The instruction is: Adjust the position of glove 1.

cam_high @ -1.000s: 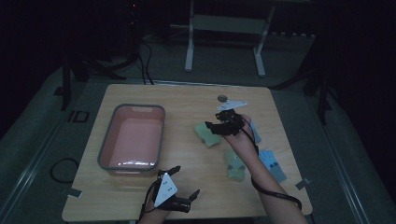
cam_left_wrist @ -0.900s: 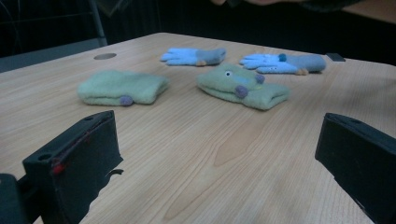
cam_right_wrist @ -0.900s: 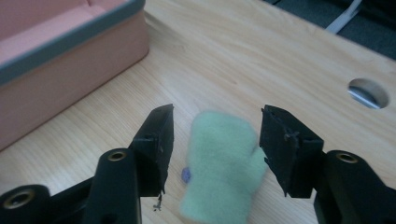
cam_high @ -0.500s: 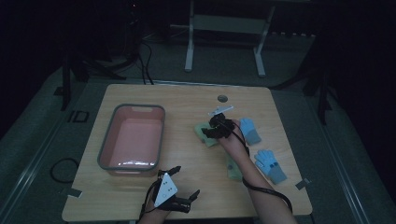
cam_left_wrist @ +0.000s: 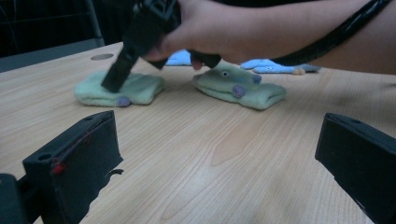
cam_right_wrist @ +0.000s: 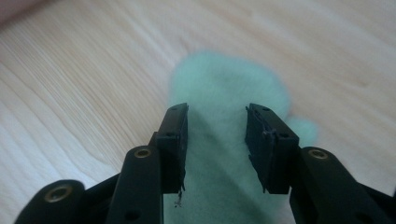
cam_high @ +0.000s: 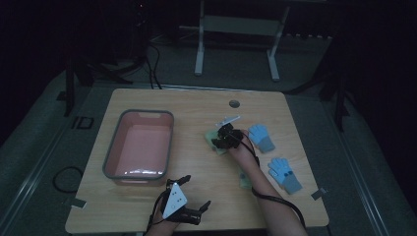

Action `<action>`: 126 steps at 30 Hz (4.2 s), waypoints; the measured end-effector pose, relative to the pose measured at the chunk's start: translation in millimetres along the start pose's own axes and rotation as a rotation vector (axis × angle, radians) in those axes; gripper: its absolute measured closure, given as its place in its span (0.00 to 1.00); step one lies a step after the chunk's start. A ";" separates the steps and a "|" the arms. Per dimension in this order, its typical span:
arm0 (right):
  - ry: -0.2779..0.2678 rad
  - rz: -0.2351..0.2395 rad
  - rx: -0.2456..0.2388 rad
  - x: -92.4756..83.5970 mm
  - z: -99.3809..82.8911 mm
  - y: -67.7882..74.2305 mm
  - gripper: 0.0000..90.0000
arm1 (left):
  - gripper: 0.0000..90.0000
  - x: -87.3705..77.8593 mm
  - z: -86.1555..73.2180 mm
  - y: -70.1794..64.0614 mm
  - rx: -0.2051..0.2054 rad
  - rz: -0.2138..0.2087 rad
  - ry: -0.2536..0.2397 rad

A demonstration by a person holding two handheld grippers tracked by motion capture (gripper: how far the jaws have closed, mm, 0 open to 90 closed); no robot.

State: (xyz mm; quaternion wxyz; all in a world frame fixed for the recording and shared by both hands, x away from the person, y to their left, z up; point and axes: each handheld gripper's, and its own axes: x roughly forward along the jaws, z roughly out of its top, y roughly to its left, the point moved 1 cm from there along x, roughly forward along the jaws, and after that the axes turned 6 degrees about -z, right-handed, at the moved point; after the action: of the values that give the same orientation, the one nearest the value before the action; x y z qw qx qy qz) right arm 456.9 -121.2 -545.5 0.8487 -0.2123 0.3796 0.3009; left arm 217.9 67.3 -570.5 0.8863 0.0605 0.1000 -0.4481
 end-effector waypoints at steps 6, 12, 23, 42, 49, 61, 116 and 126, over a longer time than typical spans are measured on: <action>-0.011 0.014 0.044 4.8 -4.6 -1.5 0.78 | 0.00 0.1 0.0 0.5 -0.004 -0.001 0.001; 0.008 -0.020 0.045 4.2 -2.1 4.7 0.82 | 0.00 0.1 0.0 0.5 -0.005 0.001 0.002; 0.034 -0.041 0.106 -1.0 2.2 7.5 0.95 | 0.00 0.4 0.2 0.5 -0.004 0.001 0.005; -0.057 -0.184 0.299 -93.2 9.8 33.7 0.96 | 0.00 1.5 0.6 -0.3 0.002 0.011 0.014; -0.061 -0.199 0.306 -97.2 -8.3 60.2 0.96 | 0.00 1.5 0.6 -0.6 0.002 0.012 0.016; 0.006 -0.211 0.391 -54.7 -38.2 75.9 0.96 | 0.00 1.8 0.6 -1.0 0.006 0.005 0.016; 0.098 -0.116 0.185 -103.9 -119.8 3.4 0.72 | 0.00 2.1 0.6 -0.3 -0.003 0.003 0.018; 0.083 -0.146 0.148 -101.1 -121.5 9.5 0.89 | 0.00 2.2 0.7 -0.5 0.002 0.005 0.022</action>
State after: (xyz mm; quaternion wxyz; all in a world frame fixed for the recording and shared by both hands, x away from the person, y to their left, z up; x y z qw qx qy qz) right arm 334.0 -221.2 -544.3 0.8651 -0.1886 0.4192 0.2005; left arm 218.9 65.1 -570.3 0.8861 0.0665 0.1090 -0.4455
